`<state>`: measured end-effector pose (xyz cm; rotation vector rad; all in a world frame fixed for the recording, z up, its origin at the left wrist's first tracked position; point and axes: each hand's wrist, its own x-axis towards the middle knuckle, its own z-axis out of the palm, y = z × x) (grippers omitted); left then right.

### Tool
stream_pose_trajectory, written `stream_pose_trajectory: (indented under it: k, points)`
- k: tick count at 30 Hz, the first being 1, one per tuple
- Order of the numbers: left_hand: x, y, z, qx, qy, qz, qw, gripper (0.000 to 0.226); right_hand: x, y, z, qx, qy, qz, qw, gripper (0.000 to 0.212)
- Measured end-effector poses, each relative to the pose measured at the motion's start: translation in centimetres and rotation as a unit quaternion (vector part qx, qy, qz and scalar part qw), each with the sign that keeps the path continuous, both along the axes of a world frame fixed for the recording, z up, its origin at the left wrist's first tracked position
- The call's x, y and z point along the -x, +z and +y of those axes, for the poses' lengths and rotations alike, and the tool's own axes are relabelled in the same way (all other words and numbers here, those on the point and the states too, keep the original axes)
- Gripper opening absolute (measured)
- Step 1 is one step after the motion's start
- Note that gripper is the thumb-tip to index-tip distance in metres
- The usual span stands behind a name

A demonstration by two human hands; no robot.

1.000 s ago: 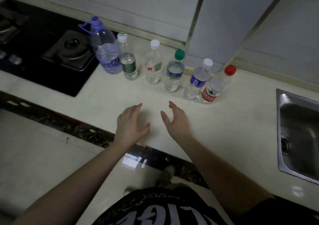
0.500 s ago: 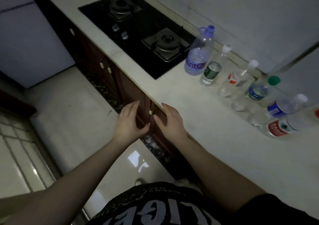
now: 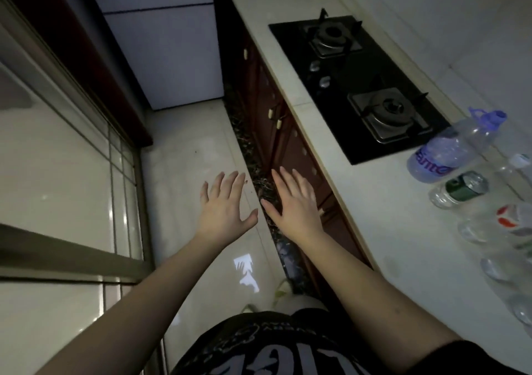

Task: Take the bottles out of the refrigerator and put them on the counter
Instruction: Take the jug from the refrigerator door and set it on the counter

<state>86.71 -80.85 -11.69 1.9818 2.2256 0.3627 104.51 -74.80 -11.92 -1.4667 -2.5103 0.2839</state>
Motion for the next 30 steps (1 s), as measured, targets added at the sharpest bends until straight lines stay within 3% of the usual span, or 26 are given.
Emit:
stream_pose_trajectory:
  k: [15, 30]
  points:
    - [5.7, 3.2, 8.8, 0.026, 0.092, 0.079, 0.992, 0.087, 6.6, 2.9, 12.8, -0.016, 0.108, 0.012, 0.994, 0.071]
    - [16.4, 10.2, 15.8, -0.042, 0.145, 0.147, 0.978, 0.082, 18.1, 7.5, 24.8, -0.001, 0.181, 0.037, 0.983, 0.075]
